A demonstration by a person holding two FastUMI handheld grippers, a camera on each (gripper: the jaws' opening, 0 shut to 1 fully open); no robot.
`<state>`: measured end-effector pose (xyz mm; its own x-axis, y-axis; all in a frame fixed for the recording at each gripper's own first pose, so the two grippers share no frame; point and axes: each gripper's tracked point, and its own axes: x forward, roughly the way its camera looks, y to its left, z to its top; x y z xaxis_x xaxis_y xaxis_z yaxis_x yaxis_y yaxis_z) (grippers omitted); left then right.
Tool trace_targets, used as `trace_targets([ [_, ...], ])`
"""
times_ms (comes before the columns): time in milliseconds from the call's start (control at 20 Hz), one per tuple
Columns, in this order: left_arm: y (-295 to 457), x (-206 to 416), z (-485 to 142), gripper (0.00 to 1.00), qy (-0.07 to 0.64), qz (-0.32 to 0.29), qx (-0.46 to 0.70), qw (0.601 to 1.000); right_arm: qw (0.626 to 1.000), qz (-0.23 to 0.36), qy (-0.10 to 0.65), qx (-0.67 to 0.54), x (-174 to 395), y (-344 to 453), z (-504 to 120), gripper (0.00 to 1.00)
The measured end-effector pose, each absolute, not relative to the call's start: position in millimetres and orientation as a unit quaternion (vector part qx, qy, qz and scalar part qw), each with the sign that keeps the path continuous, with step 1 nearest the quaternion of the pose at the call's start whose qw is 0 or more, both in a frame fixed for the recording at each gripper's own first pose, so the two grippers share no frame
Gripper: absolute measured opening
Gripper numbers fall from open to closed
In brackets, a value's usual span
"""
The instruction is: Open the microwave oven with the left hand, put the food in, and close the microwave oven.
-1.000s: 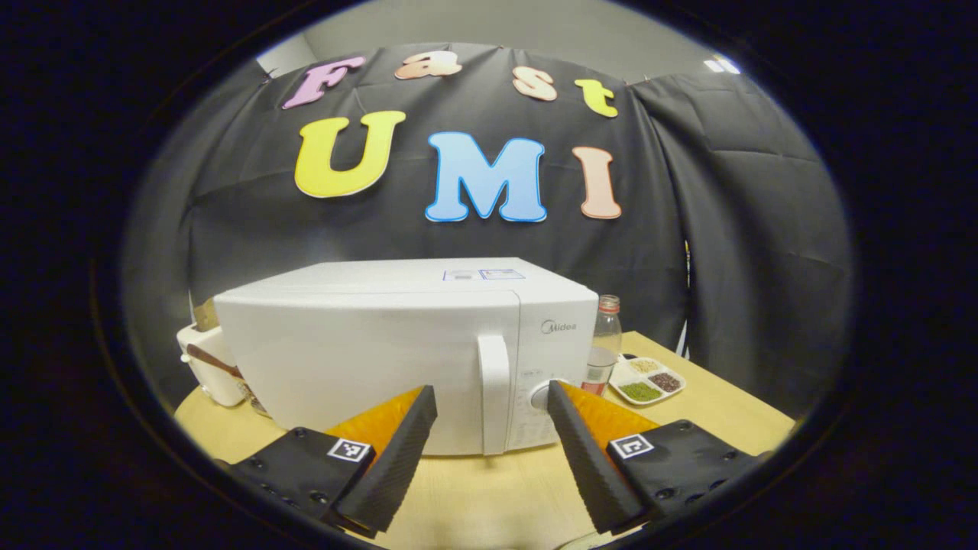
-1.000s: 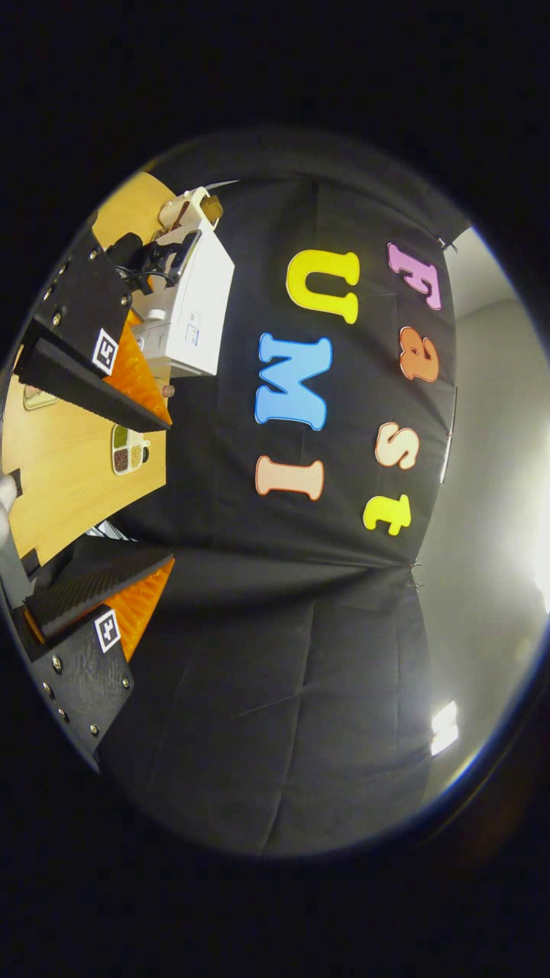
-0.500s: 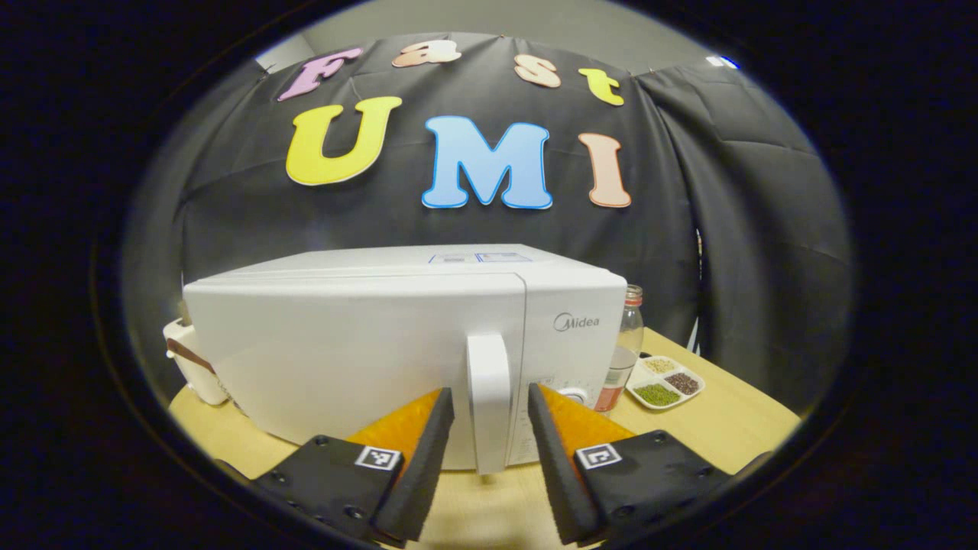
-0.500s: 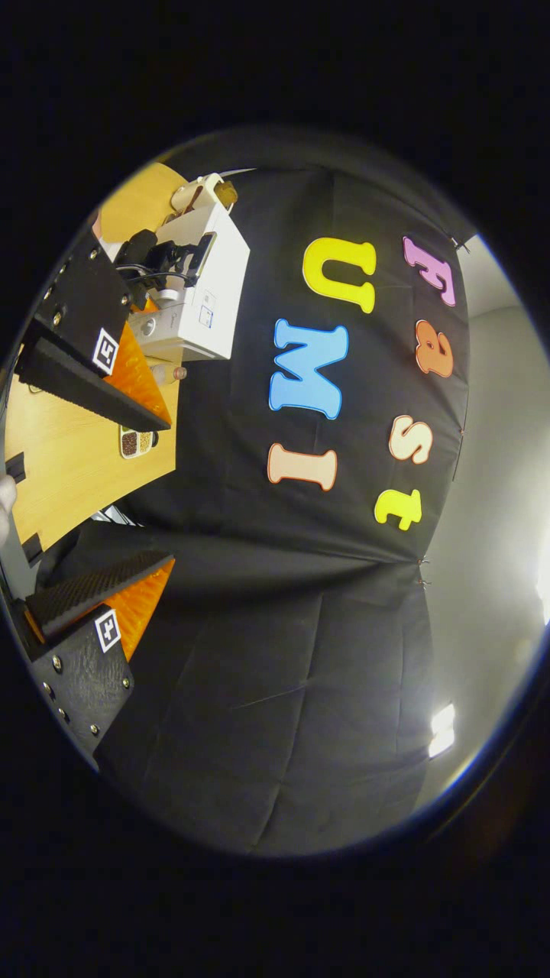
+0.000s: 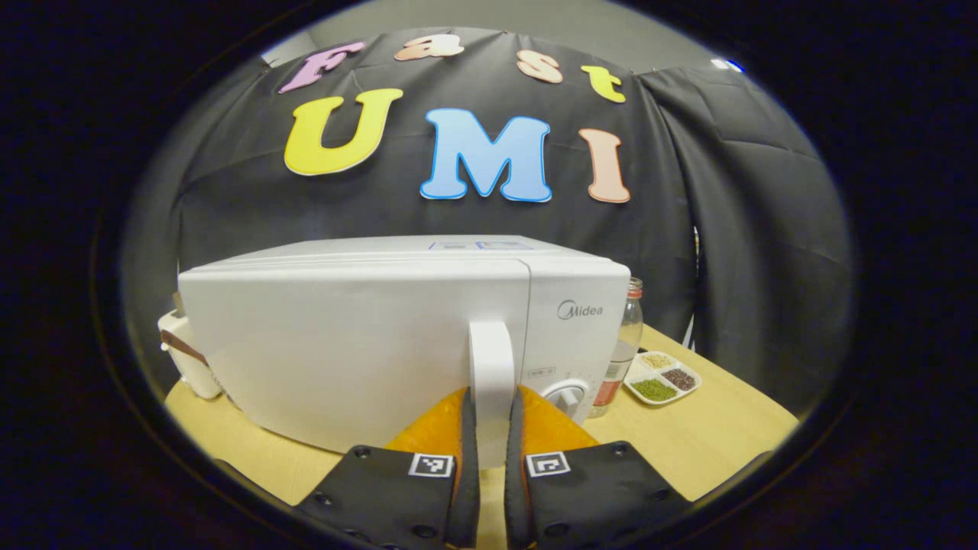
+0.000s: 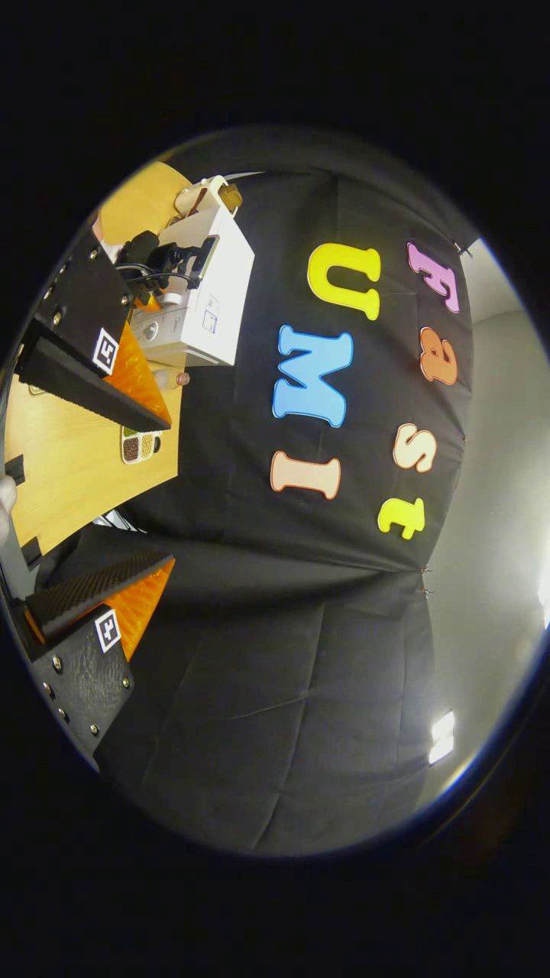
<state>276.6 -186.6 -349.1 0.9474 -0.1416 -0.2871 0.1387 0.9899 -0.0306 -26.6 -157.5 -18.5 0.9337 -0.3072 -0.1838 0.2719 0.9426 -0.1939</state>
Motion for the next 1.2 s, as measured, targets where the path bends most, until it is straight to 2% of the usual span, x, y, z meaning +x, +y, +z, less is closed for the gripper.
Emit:
trace_targets([
  [350, -185.4, 272.1, -347.3, 0.17, 0.155, -0.074, -0.008, 0.985, 0.982, -0.130, 0.110, -0.086, -25.9, -151.9, -21.9, 0.96],
  [450, -182.4, 249.9, -354.1, 0.17, 0.175, -0.078, -0.009, 0.981, 0.983, -0.122, 0.108, -0.086, -22.2, -150.4, -22.0, 0.96],
  [650, -163.8, 186.4, -342.8, 0.17, 0.146, -0.078, 0.008, 0.986, 0.988, -0.093, 0.107, -0.068, -15.1, -142.5, -26.4, 0.96],
  [750, -160.8, 174.7, -342.2, 0.22, 0.146, -0.087, 0.016, 0.985, 0.989, -0.076, 0.110, -0.059, -13.3, -135.8, -29.5, 0.96],
  [800, -157.1, 175.1, -342.0, 0.30, 0.151, -0.086, 0.022, 0.985, 0.990, -0.071, 0.109, -0.059, -13.1, -134.4, -30.4, 0.96],
  [1100, -132.6, 181.8, -317.1, 0.99, 0.131, -0.049, 0.033, 0.990, 0.991, -0.054, 0.106, -0.058, -18.6, -133.5, -29.3, 0.96],
  [1150, -131.4, 181.1, -315.8, 1.00, 0.132, -0.049, 0.033, 0.990, 0.991, -0.052, 0.105, -0.056, -19.6, -133.8, -30.1, 0.96],
  [1200, -130.7, 177.7, -316.8, 0.97, 0.133, -0.047, 0.035, 0.989, 0.992, -0.051, 0.105, -0.056, -20.8, -133.6, -30.3, 0.96],
])
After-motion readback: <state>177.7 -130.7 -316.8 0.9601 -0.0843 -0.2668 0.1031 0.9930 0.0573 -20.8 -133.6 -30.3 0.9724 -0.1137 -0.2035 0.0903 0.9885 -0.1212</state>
